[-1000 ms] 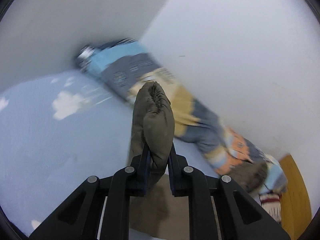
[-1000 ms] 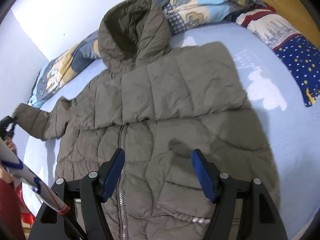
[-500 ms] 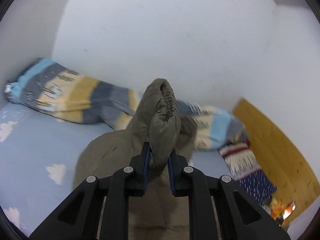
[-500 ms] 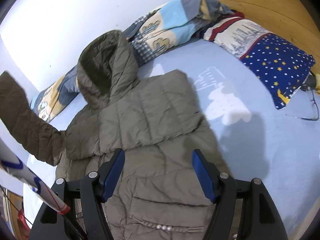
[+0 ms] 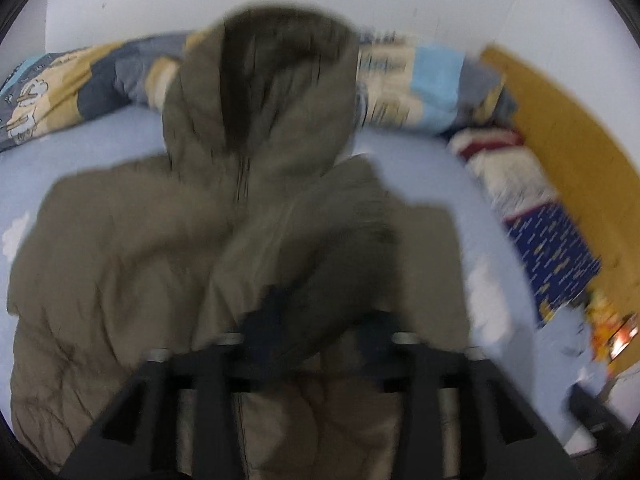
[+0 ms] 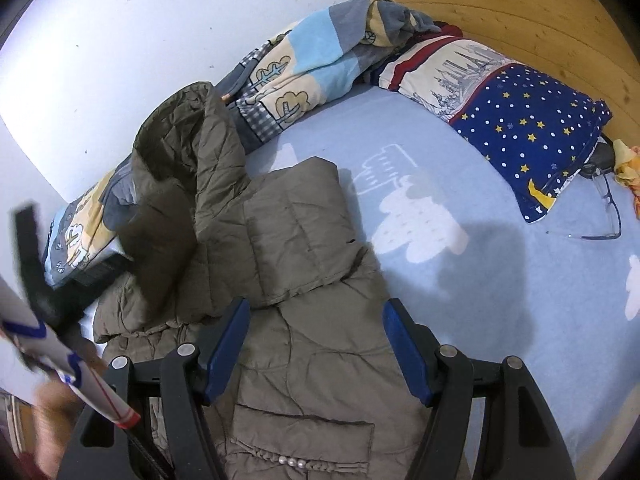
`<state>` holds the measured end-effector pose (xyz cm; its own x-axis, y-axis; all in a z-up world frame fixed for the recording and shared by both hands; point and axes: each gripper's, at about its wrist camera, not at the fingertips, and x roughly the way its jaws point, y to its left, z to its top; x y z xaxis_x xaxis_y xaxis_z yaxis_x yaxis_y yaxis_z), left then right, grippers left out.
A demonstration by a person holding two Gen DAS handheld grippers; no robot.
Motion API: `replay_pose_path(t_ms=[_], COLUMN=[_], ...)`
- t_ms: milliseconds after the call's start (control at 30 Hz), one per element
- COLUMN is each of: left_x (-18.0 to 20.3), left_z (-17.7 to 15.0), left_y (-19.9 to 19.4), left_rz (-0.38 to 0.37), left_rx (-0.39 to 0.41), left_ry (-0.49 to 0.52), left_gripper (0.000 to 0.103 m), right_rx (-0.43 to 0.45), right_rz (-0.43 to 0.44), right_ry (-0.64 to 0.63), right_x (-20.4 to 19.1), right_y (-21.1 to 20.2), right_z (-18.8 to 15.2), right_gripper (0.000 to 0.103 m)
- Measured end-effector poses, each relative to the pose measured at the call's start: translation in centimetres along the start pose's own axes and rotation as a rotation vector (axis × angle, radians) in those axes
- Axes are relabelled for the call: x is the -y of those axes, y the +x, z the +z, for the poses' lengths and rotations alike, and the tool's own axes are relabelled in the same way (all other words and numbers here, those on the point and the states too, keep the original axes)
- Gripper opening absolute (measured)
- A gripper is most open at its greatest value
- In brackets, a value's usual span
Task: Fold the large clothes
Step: 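Fold the held sleeve across the jacket front with the left tool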
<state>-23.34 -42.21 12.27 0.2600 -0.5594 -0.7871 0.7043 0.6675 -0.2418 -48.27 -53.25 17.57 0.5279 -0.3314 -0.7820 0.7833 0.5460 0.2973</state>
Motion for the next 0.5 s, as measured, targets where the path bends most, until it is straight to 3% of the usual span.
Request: replay_pose_path(t_ms=[33,133,333,500], left_x=[0.2,0.5,0.6,-2.8], left_z=[-0.6,-1.3,-1.5,-1.9], left_y=[0.9,1.0,-7.1,-14.0], left_rz=[0.015,0.004,-0.082,-0.051], left_rx=[-0.036,-0.083,-0.003,0.065], left_ry=[0.005,0.039,0.111,0.063], left_gripper=[0.066,0.066,0.066,0.068], right_rx=[-0.002,-0.006,-0.009,-0.011], right_rz=[0.002,0.002,0.022,0.031], right_ry=[0.0,-0.007,0.011,0.004], right_x=[0.0,-0.3,-0.9,-1.8], right_y=[0.1,0.2,0.4,0.2], right_z=[0.0,0.0,0.0,-0.3], right_gripper=[0.074,0.074,0.074,0.074])
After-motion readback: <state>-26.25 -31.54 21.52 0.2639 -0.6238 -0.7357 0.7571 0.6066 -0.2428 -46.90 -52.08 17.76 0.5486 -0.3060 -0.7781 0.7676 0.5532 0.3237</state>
